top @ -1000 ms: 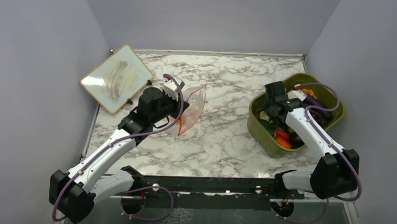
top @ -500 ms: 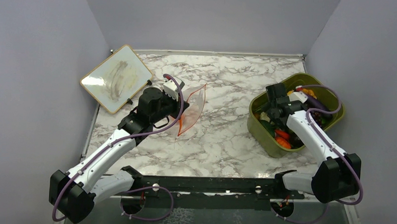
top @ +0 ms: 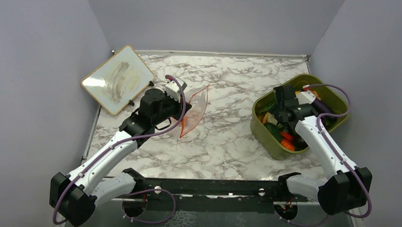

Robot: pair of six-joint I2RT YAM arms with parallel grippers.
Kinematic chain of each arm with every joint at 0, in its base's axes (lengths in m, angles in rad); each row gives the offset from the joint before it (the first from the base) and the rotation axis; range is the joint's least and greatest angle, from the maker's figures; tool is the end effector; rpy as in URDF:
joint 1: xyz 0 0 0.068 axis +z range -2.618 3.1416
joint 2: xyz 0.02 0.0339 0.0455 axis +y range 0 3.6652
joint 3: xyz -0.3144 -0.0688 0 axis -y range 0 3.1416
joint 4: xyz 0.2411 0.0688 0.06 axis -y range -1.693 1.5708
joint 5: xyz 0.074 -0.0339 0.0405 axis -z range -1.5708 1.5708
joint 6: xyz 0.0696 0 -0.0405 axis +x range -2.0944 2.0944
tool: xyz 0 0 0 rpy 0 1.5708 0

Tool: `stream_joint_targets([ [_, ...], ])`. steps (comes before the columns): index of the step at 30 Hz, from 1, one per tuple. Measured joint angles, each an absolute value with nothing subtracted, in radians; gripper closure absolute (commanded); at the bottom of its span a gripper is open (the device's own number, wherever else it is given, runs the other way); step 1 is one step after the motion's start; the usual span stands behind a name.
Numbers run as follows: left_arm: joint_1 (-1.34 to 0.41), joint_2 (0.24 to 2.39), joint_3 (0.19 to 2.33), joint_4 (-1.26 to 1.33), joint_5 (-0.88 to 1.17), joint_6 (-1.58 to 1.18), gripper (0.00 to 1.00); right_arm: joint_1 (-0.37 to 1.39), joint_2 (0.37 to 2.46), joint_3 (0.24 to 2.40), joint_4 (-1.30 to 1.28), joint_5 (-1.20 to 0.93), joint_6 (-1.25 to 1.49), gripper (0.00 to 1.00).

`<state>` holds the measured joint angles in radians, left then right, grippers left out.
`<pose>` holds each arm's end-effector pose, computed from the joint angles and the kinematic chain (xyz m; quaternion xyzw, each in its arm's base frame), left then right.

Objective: Place the food in the zip-top bag and seal the zipper
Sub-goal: Pick up the fake vegetable from the bin, then place the fake vegetable in the zipper food storage bag.

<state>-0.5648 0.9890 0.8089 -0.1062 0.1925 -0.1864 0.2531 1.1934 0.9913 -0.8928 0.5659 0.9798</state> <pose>0.1886 -0.1353 0.3518 0.2064 0.7720 -0.2903 0.5264 0.2157 0.0173 0.2982 0.3932 0.8489 -0.0905 0.3415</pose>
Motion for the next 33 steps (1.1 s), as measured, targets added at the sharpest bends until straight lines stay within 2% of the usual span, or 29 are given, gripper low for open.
stream_joint_targets([
  [20,-0.565,0.989,0.809,-0.106,0.192,-0.187,1.0,0.253,0.995,1.063,-0.905,0.558,0.855,0.52],
  [26,-0.565,0.989,0.809,-0.106,0.192,-0.187,1.0,0.253,0.885,1.045,-0.809,0.482,0.727,0.55],
  [33,-0.565,0.989,0.808,-0.104,0.194,-0.19,1.0,0.253,0.872,1.046,-0.749,0.344,0.64,0.58],
])
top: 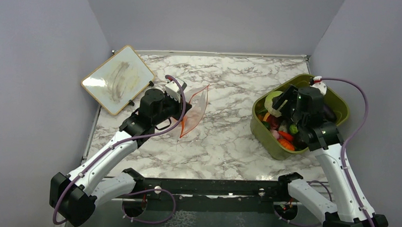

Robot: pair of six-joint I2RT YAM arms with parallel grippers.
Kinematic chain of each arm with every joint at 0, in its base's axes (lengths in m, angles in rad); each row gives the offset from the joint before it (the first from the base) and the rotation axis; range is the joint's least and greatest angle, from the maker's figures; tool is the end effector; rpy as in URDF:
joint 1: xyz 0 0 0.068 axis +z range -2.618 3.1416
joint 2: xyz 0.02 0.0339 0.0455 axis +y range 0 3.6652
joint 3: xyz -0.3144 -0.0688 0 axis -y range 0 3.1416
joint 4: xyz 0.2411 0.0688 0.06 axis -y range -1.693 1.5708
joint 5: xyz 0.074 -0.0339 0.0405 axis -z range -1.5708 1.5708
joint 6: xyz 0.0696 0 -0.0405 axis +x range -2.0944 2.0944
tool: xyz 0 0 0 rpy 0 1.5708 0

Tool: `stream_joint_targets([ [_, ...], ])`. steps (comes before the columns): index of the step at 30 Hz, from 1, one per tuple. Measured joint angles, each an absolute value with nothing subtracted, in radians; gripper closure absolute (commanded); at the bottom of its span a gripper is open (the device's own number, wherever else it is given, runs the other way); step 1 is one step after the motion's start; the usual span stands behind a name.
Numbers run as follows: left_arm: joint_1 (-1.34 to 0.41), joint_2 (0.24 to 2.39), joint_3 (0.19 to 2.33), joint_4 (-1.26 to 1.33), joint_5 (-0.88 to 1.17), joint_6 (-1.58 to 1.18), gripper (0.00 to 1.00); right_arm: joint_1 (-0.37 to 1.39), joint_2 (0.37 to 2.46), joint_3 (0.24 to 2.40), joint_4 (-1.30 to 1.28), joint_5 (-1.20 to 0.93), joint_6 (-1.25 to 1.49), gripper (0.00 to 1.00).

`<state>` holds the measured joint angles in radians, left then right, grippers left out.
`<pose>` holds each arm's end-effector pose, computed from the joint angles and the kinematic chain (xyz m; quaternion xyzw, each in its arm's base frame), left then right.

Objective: Place the food in the zip-top bag and seal the zipper
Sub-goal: Place the fake vegetable in the zipper food storage bag.

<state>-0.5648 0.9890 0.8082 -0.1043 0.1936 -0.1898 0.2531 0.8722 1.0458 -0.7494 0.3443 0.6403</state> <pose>0.1886 -0.1354 0.3518 0.2054 0.7719 -0.2917 0.5262 0.1627 0.0178 0.3790 0.2468 0.8339 0.0673 0.4891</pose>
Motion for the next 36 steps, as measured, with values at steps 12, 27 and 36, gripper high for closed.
stream_joint_targets([
  [12,-0.565,0.994,0.802,-0.086,0.198,-0.204,1.0,0.253,0.873,1.046,-0.65,-0.014,0.585,0.59],
  [27,-0.565,0.994,0.788,-0.055,0.227,-0.216,1.0,0.382,0.973,1.045,-0.407,-0.354,0.687,0.61],
  [36,-0.565,0.972,0.759,-0.017,0.27,-0.218,1.0,0.637,1.129,1.045,-0.203,-0.39,0.777,0.61],
])
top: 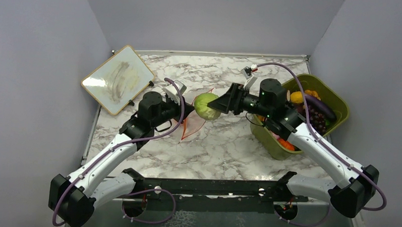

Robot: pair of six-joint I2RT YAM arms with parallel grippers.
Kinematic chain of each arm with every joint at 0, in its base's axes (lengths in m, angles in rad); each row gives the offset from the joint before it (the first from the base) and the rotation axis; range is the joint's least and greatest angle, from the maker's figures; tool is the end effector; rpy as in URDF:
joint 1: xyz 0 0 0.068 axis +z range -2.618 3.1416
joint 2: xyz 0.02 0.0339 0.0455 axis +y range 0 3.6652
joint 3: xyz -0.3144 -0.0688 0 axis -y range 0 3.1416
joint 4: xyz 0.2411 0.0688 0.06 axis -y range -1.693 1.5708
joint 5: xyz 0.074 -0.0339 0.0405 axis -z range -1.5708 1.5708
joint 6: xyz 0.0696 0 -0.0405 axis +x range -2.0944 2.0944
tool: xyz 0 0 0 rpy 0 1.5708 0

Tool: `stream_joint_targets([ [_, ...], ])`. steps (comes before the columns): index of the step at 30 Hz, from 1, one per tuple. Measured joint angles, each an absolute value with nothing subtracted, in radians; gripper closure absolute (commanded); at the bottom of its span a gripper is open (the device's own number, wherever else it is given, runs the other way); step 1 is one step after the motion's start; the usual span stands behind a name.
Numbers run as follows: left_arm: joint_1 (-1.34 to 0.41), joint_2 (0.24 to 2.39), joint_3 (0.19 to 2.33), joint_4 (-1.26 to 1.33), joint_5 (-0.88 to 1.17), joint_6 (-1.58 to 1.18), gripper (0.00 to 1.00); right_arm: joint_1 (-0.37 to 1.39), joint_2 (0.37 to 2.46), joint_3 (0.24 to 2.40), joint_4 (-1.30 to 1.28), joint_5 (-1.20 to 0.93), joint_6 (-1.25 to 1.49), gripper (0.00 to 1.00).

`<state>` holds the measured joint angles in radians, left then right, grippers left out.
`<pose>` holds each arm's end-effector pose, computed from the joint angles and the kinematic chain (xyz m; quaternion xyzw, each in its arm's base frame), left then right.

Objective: Place the food in the zip-top bag and seal the zipper
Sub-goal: Place the fake vegetable in the zipper food storage bag.

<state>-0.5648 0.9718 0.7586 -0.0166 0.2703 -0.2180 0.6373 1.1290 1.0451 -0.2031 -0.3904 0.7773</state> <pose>0.1830 -0.1380 0.3487 0.2164 0.7503 -0.3325 0.5289 0.1961 0.1781 0.3981 -0.0609 0.7919 0.4997 0.3455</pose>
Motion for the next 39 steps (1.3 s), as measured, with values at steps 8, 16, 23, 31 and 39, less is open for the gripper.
stream_joint_targets([
  [8,-0.565,0.94,0.747,0.02,0.315,-0.228,1.0,0.68,1.164,1.016,-0.149,-0.314,0.811,0.6],
  [16,-0.565,0.935,0.729,0.069,0.352,-0.265,1.0,0.68,1.139,0.937,-0.22,-0.202,0.816,0.6],
  [23,-0.565,0.965,0.728,0.111,0.402,-0.306,1.0,0.68,1.184,0.937,-0.229,-0.195,0.819,0.53],
  [31,-0.565,0.965,0.726,0.13,0.411,-0.309,1.0,0.698,1.222,0.938,-0.228,-0.159,0.846,0.38],
  [39,-0.565,0.965,0.723,0.133,0.411,-0.308,1.0,0.714,1.246,0.938,-0.2,-0.17,0.858,0.13],
])
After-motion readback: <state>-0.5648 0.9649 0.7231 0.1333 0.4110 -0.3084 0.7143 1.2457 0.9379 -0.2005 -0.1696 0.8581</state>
